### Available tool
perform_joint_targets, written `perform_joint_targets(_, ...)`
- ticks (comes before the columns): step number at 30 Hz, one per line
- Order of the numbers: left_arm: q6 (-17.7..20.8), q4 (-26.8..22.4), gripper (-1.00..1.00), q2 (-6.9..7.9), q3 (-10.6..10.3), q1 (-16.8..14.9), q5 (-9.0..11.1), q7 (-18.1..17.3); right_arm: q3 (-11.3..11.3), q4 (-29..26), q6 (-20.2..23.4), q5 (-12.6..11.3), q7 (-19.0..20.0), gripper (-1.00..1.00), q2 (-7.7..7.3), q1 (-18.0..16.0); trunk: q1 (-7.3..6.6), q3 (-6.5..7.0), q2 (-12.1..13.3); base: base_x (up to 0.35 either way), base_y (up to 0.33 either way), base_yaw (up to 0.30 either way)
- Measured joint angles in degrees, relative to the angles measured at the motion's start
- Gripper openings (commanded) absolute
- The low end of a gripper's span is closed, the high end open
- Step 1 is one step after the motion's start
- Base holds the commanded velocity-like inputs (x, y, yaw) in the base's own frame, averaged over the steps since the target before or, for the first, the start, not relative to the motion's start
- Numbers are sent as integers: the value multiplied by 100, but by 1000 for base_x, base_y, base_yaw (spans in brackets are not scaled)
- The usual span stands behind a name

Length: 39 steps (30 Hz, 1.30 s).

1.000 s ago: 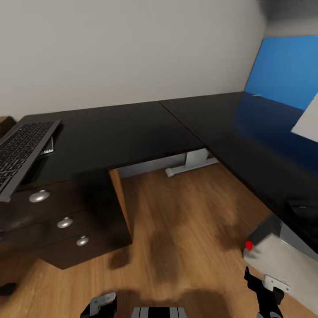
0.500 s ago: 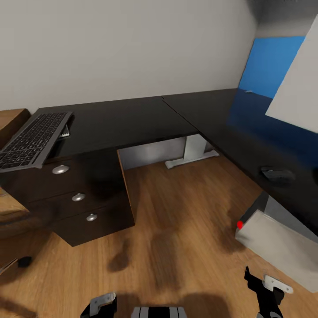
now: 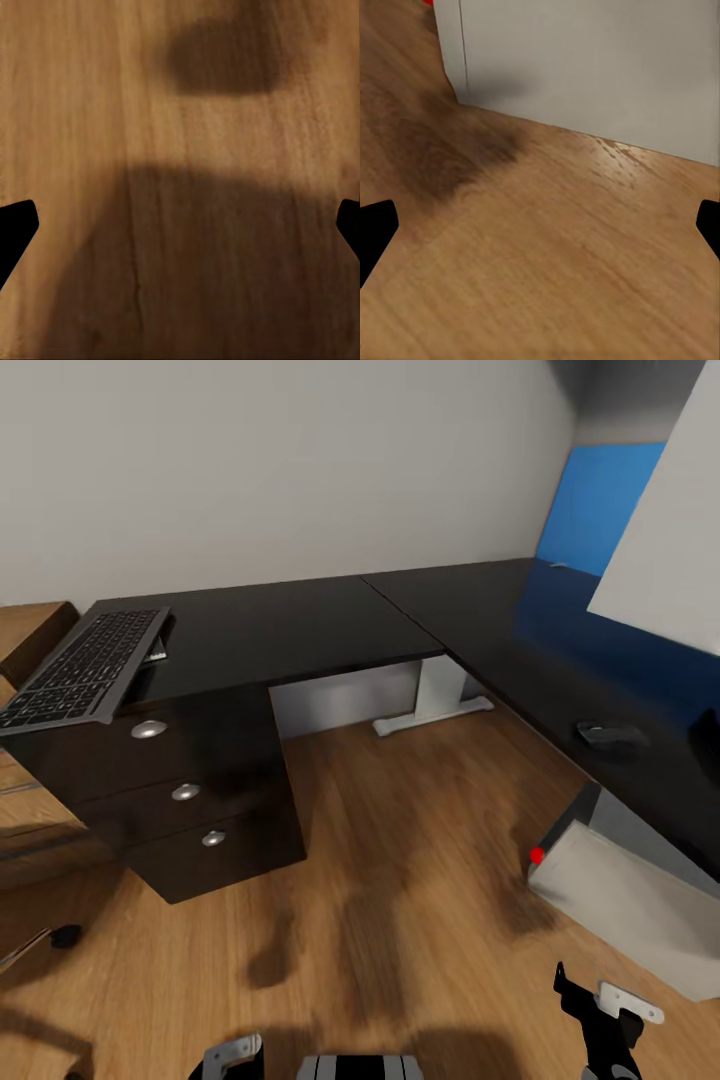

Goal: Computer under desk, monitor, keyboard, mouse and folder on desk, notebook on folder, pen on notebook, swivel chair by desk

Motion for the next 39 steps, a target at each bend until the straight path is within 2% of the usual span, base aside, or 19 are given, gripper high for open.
perform_joint_targets(11, -11, 113, 100, 6, 29, 0, 1, 3, 25, -10, 0, -2, 7, 100, 12, 0, -29, 243, 14, -3, 0, 0)
perform_joint_targets(26, -11, 203, 100, 15, 23, 0, 6, -7, 37, 9, 3, 19, 15, 100, 106, 0, -67, 576, 35, 0, 0, 0)
perform_joint_targets(39, -11, 255, 100, 16, 17, 0, 6, -15, 36, 3, 4, 129, 10, 100, 276, 0, -101, 864, 52, 0, 0, 0)
